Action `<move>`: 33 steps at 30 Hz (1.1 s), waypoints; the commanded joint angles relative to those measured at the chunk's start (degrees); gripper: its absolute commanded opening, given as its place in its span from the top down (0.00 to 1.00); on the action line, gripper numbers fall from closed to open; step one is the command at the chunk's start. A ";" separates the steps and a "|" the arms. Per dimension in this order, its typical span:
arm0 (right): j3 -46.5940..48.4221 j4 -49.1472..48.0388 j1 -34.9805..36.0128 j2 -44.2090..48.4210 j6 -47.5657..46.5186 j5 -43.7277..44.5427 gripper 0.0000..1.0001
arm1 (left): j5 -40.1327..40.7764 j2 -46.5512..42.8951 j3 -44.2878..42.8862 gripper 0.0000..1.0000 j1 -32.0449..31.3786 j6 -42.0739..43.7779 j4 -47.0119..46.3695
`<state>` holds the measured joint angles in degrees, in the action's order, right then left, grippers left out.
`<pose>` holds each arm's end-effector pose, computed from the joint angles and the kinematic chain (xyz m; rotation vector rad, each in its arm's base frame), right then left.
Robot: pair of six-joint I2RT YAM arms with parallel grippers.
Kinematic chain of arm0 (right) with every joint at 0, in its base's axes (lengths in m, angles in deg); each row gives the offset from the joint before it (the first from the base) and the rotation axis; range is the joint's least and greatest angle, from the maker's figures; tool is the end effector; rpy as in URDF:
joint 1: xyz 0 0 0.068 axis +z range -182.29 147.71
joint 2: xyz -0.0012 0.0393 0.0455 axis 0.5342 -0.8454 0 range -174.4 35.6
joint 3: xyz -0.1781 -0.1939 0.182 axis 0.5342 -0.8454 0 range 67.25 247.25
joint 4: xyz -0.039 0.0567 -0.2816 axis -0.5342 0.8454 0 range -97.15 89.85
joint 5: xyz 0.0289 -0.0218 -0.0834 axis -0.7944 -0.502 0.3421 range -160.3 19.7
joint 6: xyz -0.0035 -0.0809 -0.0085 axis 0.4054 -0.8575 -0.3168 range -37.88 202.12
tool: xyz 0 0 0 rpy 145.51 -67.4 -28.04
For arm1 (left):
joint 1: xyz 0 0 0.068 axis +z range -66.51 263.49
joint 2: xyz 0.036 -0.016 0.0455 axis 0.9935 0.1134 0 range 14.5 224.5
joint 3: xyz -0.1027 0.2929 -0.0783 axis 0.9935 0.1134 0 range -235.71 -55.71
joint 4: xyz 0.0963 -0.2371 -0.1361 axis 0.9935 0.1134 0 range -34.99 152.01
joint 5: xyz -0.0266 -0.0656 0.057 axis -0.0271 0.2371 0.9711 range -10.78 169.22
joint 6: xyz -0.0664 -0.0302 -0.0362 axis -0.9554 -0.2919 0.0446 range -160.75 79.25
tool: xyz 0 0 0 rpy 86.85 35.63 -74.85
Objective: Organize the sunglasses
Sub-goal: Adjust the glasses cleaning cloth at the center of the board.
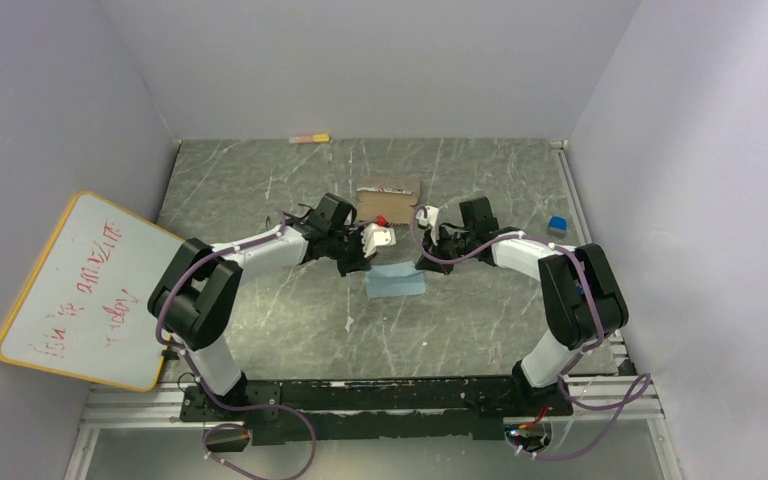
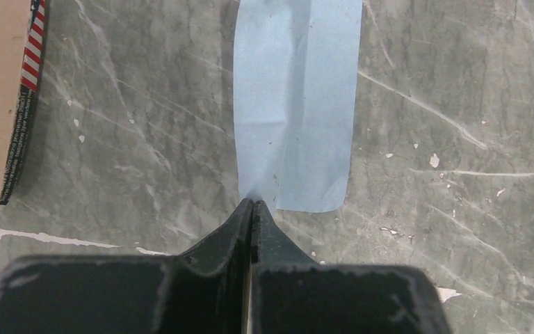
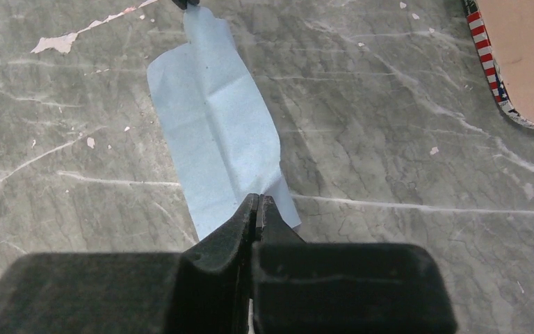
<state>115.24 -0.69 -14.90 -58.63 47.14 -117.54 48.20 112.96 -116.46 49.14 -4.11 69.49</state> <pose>0.3192 0.1543 0.1710 -1.2917 1.8737 0.8568 0.3120 -0.2573 0.1957 1.5788 1.8208 -0.6492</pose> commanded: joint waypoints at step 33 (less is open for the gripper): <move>3.08 3.25 1.55 -0.87 -3.78 0.01 1.00 | -5.76 1.57 -0.83 0.86 -0.33 2.99 3.98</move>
<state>116.15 2.80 -13.48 -59.97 44.37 -117.00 44.50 114.53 -116.46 49.14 -2.34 72.77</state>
